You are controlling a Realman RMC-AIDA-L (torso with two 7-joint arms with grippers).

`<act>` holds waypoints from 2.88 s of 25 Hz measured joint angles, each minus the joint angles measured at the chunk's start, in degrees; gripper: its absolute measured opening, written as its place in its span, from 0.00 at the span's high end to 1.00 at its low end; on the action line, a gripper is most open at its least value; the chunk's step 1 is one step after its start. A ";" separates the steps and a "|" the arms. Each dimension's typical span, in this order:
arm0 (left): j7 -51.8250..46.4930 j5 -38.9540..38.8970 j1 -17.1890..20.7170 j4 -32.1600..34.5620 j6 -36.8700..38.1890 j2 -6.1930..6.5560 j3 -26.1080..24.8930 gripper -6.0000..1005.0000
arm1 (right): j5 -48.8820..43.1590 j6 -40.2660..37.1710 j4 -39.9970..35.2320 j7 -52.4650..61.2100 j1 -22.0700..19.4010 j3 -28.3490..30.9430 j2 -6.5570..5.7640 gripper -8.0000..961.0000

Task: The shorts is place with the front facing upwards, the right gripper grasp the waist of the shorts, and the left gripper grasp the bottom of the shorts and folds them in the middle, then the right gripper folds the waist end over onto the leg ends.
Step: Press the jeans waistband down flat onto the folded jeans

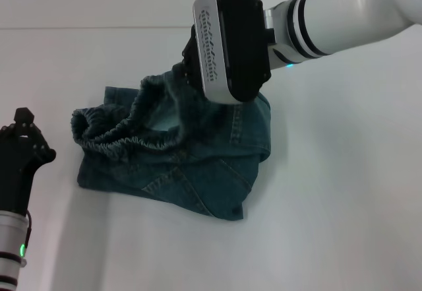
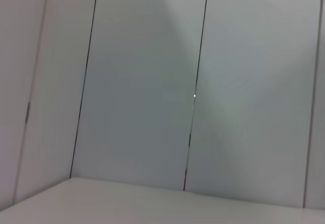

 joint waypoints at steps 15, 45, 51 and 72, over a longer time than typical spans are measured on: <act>-3.77 1.99 0.90 1.95 4.07 0.05 1.11 0.99 | 0.22 9.85 -0.39 7.80 -0.95 2.31 -0.12 0.96; -79.37 25.49 -28.44 64.17 15.43 -0.27 34.97 0.73 | 31.12 10.07 -7.69 3.85 -31.47 22.14 -0.25 0.92; -96.26 21.97 -26.09 76.00 15.21 -0.49 55.34 0.37 | 36.36 4.90 -4.96 -4.28 -32.18 23.75 -0.45 0.91; -136.39 33.01 -30.64 96.22 14.75 -0.20 86.23 0.06 | 32.38 -28.21 5.59 -12.33 -31.16 37.40 -0.57 0.57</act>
